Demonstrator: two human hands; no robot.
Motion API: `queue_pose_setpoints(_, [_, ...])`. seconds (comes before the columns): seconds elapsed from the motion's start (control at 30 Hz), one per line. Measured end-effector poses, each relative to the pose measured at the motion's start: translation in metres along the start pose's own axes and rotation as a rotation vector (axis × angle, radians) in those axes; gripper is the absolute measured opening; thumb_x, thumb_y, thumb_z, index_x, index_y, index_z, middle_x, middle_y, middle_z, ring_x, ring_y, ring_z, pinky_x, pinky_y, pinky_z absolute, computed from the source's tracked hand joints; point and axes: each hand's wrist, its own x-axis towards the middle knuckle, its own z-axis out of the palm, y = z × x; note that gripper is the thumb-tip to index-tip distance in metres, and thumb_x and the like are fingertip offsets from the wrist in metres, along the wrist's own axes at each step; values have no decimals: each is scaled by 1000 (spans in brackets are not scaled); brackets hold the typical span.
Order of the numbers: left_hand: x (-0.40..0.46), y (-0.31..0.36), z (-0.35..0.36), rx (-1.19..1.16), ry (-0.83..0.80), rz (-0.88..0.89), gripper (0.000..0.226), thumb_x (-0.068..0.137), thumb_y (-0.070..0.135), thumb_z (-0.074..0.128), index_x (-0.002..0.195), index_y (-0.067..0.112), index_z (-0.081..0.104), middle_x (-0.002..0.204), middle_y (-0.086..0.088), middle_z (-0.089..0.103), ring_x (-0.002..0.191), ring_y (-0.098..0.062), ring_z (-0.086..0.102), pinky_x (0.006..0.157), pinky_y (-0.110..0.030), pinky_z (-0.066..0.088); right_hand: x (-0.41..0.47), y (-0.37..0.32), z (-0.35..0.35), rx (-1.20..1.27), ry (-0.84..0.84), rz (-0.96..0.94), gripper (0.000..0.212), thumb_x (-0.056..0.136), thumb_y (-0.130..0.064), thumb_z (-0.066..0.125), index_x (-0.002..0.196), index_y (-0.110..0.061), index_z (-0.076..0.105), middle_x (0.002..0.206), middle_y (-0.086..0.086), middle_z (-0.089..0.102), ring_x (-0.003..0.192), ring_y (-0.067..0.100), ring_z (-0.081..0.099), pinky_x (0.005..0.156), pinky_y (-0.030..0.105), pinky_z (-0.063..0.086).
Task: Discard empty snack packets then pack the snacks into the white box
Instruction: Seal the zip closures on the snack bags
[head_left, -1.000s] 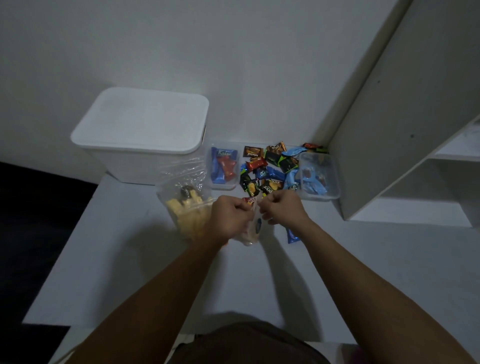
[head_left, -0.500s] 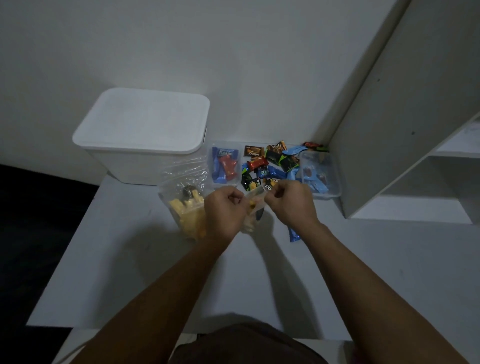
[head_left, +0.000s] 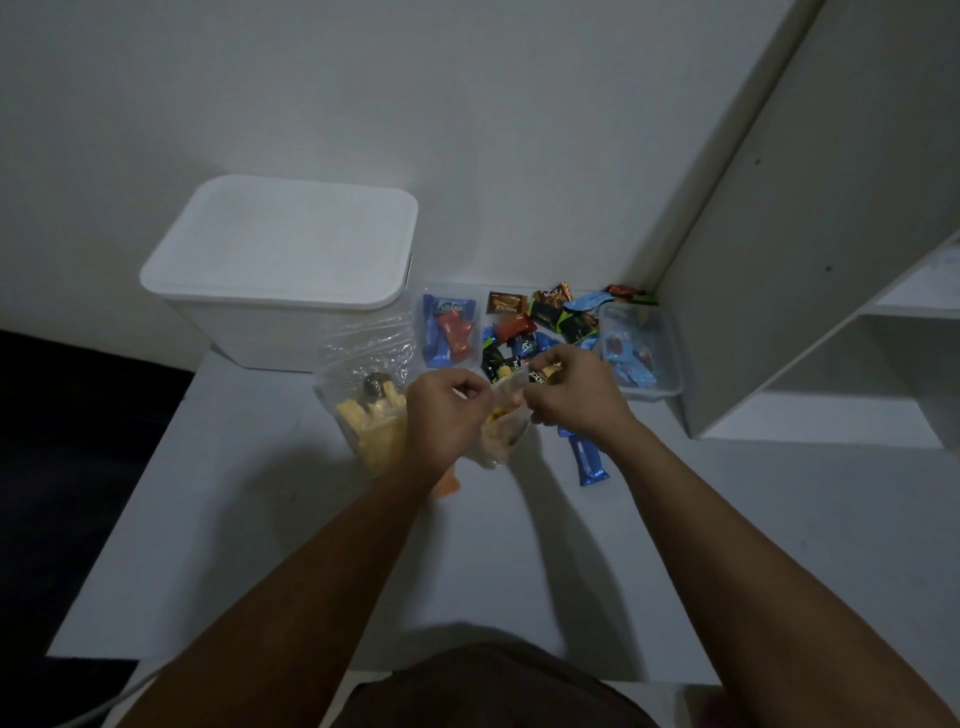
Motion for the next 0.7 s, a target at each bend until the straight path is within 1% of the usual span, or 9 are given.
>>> queue_pose_setpoints(0.1, [4, -1, -3, 54, -55, 17, 7, 76, 12, 73, 82, 13, 77, 75, 0, 73, 66, -15, 67, 74, -39, 58, 6, 8, -5, 73, 27, -42, 34, 87, -5, 59, 118, -18, 55, 94, 2, 64, 72, 13, 63, 65, 30, 56])
queue_pose_setpoints(0.17, [6, 0, -6, 69, -96, 27, 9, 77, 11, 73, 86, 10, 76, 79, -2, 74, 69, -14, 67, 77, -36, 58, 8, 14, -7, 17, -17, -140, 39, 87, -4, 62, 121, -22, 58, 104, -2, 59, 85, 11, 60, 73, 27, 55])
queue_pose_setpoints(0.2, [7, 0, -7, 70, -119, 30, 10, 78, 11, 72, 87, 9, 76, 80, -3, 74, 71, -14, 67, 77, -35, 58, 9, 16, -7, -24, -55, -169, 37, 86, -6, 66, 119, -22, 61, 107, -2, 59, 89, 10, 59, 76, 26, 55])
queue_pose_setpoints(0.27, [7, 1, -8, 67, -158, 27, 11, 79, 10, 71, 89, 7, 75, 83, -5, 74, 75, -15, 68, 77, -31, 57, 10, 20, -7, -52, -105, -180, 21, 86, -11, 69, 105, -19, 69, 105, -2, 66, 92, 10, 62, 81, 28, 56])
queue_pose_setpoints(0.33, [7, 3, -11, 29, -199, 14, 11, 81, 10, 70, 90, 5, 74, 85, -7, 73, 79, -18, 69, 75, -29, 57, 10, 21, -7, -21, -102, -163, 7, 87, -12, 68, 91, -17, 71, 93, -1, 69, 87, 9, 65, 77, 25, 55])
queue_pose_setpoints(0.4, [7, 4, -14, -37, -243, -7, 14, 84, 16, 69, 91, 4, 73, 84, -8, 72, 77, -17, 69, 70, -26, 56, 10, 20, -7, -7, -77, -150, 6, 88, -12, 66, 86, -17, 69, 83, -5, 67, 79, 4, 63, 67, 16, 48])
queue_pose_setpoints(0.5, [7, 3, -17, -21, -260, 16, 17, 79, 18, 73, 92, 6, 73, 83, -5, 72, 73, -13, 67, 65, -21, 55, 10, 17, -8, -5, -52, -133, 4, 89, -12, 65, 90, -14, 69, 80, -10, 62, 75, -1, 59, 59, 10, 43])
queue_pose_setpoints(0.6, [7, 1, -17, 61, -187, 64, 13, 77, 11, 75, 90, 8, 74, 80, 0, 71, 72, -10, 65, 67, -18, 52, 12, 16, -10, -15, -46, -129, 6, 88, -12, 66, 92, -11, 70, 79, -9, 62, 72, -3, 57, 52, 5, 42])
queue_pose_setpoints(0.7, [8, 1, -15, 134, -147, 128, 8, 81, 8, 71, 88, 7, 73, 79, 1, 69, 74, -10, 65, 70, -20, 52, 13, 15, -9, -33, -9, -135, 8, 86, -13, 69, 92, -9, 72, 77, -9, 62, 71, -3, 57, 54, 7, 41])
